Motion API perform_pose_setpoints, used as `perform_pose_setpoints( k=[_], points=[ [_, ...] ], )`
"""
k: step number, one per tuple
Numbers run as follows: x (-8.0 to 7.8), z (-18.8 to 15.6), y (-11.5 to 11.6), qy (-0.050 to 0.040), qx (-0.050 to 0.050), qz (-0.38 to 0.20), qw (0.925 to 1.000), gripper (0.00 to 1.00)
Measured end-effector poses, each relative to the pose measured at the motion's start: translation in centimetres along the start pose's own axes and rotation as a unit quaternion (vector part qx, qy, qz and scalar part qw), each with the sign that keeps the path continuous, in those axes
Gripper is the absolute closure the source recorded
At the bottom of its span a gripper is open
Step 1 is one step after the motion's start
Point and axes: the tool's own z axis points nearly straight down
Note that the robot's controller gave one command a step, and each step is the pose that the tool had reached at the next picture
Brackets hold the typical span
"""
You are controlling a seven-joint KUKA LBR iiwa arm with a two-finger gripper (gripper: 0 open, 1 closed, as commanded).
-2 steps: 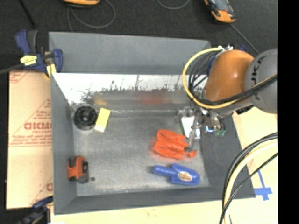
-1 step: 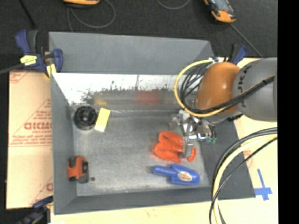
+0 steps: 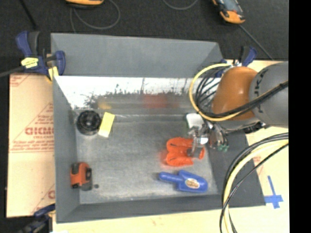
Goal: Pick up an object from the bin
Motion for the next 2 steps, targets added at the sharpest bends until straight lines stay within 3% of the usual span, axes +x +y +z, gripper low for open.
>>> perform_pose_setpoints(
  k=[2],
  points=[
    [-0.01,-0.09,0.00,-0.0003,0.000,0.000,1.0000,1.00]
  ],
)
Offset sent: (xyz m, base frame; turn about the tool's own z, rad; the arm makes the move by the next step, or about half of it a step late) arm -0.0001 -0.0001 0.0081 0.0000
